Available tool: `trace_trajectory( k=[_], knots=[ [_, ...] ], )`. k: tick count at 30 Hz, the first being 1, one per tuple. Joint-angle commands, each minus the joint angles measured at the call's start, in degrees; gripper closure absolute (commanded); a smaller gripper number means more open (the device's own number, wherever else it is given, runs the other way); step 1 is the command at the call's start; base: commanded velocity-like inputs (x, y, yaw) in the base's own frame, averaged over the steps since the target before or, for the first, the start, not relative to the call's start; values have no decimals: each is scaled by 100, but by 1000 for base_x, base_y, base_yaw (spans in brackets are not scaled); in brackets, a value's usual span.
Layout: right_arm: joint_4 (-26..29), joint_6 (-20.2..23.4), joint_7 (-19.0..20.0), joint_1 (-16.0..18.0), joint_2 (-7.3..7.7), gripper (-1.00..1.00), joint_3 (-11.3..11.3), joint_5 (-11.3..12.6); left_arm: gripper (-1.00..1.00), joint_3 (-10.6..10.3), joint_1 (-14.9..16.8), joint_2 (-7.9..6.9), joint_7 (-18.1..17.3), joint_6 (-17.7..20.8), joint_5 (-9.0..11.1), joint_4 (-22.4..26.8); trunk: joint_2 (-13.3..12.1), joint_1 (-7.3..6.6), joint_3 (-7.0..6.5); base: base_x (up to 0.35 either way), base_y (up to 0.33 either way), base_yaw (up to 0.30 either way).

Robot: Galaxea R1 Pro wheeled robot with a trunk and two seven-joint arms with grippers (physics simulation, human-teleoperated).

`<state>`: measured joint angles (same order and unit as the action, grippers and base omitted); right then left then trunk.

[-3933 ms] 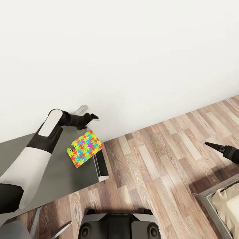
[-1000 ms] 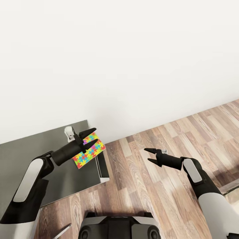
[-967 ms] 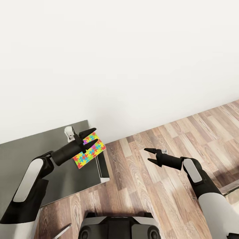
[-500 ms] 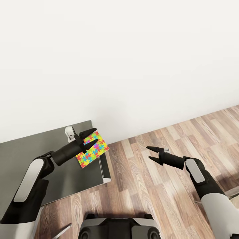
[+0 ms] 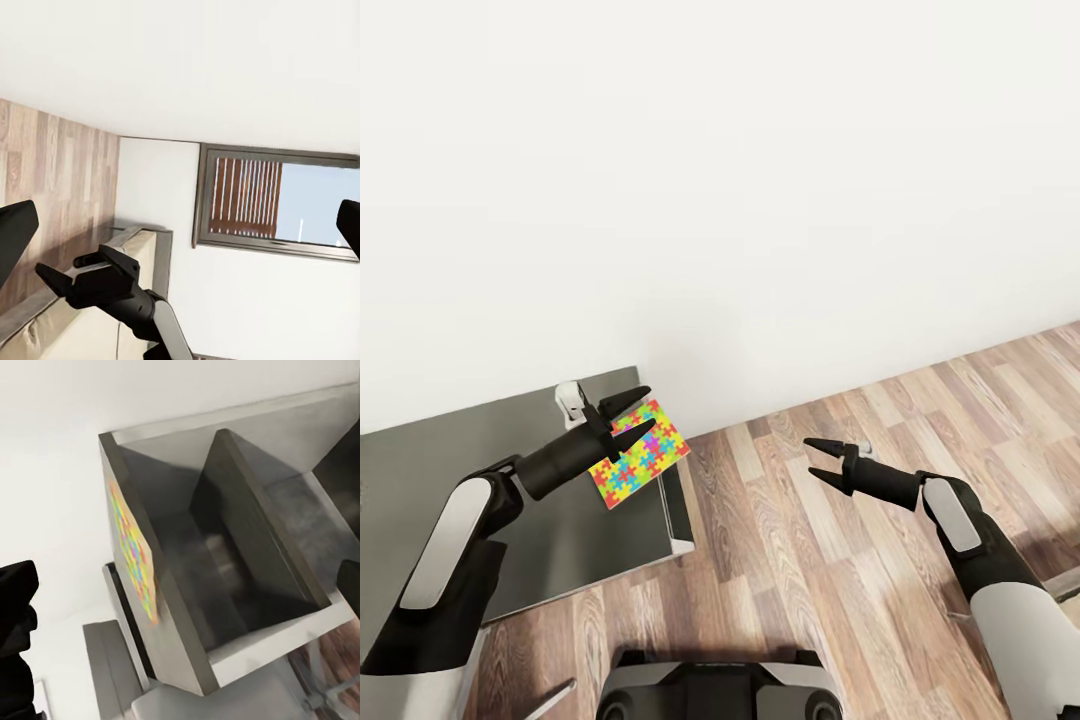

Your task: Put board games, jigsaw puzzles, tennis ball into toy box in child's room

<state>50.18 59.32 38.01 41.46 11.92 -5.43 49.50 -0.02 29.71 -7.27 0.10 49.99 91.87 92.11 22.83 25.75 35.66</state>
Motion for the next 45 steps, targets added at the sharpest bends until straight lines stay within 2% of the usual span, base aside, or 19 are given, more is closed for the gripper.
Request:
trace_trajectory(
  k=[1, 19, 34, 45],
  knots=[
    [-1, 27, 37, 3, -1, -100, -12, -36, -100, 0, 4, -2, 1, 16, 7, 0, 9, 3, -1, 0, 0, 70],
    [5, 27, 68, 0, 11, -100, -42, -32, -100, -6, 0, 5, -1, 12, 6, 0, 9, 3, -128, 0, 0, 164],
    [9, 27, 82, -12, 16, -100, -54, -5, -100, -6, 0, 6, -5, 16, 6, 0, 9, 3, -149, 0, 0, 58],
    [9, 29, 84, -15, 19, -100, -55, -2, -100, -5, -2, 6, -34, 13, 6, 0, 9, 3, -150, 0, 0, 178]
  ],
)
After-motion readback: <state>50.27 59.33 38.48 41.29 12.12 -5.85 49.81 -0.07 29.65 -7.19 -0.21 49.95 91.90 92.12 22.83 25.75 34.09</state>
